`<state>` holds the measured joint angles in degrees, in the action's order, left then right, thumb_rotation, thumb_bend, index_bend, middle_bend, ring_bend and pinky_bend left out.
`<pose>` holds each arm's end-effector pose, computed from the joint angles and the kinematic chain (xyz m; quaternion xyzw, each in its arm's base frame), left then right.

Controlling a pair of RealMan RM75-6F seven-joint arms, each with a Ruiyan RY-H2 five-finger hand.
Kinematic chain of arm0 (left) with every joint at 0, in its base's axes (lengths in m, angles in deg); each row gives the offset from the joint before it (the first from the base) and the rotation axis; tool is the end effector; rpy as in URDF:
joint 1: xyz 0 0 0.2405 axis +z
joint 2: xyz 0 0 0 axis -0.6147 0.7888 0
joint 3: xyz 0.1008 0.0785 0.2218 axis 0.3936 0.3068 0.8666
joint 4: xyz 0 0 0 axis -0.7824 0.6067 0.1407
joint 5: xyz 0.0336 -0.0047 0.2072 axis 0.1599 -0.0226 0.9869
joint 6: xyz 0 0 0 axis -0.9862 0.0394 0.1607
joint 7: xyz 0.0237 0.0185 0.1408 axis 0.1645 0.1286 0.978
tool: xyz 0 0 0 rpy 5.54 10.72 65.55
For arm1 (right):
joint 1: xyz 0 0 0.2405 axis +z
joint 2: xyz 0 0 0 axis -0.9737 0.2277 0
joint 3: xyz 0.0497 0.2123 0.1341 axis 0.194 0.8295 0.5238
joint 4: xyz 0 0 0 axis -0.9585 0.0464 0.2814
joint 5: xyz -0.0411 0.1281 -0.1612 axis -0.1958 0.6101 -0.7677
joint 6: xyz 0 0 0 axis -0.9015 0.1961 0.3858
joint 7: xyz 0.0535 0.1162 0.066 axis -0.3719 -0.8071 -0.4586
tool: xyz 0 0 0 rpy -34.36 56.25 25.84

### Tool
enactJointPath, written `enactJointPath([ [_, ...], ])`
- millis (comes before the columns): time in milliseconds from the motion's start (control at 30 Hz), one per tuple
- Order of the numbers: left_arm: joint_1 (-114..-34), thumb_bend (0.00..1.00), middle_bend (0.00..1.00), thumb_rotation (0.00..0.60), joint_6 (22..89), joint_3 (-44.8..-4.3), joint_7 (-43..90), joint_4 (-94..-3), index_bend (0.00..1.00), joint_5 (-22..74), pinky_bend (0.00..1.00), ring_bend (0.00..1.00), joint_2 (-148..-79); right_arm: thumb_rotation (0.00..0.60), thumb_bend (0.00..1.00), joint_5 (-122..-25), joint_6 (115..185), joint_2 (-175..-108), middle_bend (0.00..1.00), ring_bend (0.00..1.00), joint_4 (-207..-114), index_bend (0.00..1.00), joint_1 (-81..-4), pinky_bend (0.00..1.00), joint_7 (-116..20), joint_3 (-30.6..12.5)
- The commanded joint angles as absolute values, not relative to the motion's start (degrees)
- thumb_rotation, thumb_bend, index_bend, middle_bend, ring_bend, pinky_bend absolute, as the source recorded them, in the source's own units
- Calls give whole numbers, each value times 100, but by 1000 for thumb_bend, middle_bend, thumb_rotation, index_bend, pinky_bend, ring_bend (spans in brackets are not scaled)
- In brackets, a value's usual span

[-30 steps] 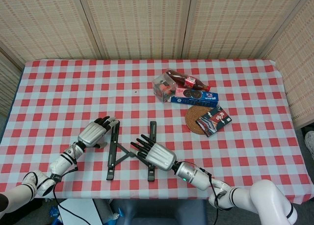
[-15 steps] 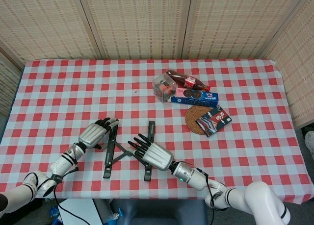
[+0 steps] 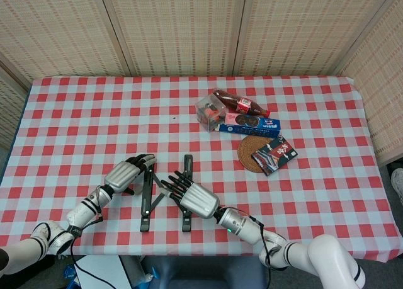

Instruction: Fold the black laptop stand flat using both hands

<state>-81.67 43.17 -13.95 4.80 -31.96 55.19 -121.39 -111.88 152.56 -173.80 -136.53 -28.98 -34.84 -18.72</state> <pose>-0.2288 0.3610 -0.0235 -0.8064 -0.3583 -0.3306 0.3349 -0.0859 -0.2914 -0.1335 0.8395 -0.0795 0.4528 0.2896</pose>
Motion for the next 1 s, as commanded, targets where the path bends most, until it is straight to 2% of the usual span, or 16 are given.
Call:
enactJointPath([
  [33, -8196, 267, 0, 600, 4302, -1392, 473, -3287, 0, 5535, 163, 0, -12104, 600, 0, -11180, 15293, -17443, 0, 0, -13607, 0, -2880, 0, -3489, -1841],
  [433, -8279, 267, 0, 600, 4277, -1410, 641, -3668, 0, 5558, 163, 0, -11997, 600, 0, -11204, 15344, -17591, 0, 0, -13580, 0, -2804, 0, -3499, -1836],
  [567, -8175, 267, 0, 600, 4300, -1482, 797, -3746, 0, 5358, 163, 0, -11859, 600, 0, -11271, 15360, -17344, 0, 0, -13868, 0, -2767, 0, -3539, -1885],
  [667, -8031, 267, 0, 600, 4406, -1543, 908, -3869, 0, 5181, 163, 0, -11659, 600, 0, -11346, 15189, -16898, 0, 0, -14372, 0, -2608, 0, -3562, -1905],
  [733, -7916, 267, 0, 600, 4521, -1590, 1007, -3963, 0, 5068, 163, 0, -11500, 600, 0, -11384, 14882, -16476, 0, 0, -14832, 0, -2403, 0, -3698, -1934],
  [867, -7696, 267, 0, 600, 4748, -1697, 1158, -4223, 0, 4847, 163, 0, -11177, 600, 0, -11275, 13792, -15550, 0, 0, -15802, 0, -1792, 0, -4182, -1920],
  [1000, -7542, 267, 0, 600, 4866, -1731, 1256, -4414, 0, 4733, 163, 0, -10966, 600, 0, -11114, 12857, -15024, 0, 0, -16276, 0, -1261, 0, -4462, -1848],
])
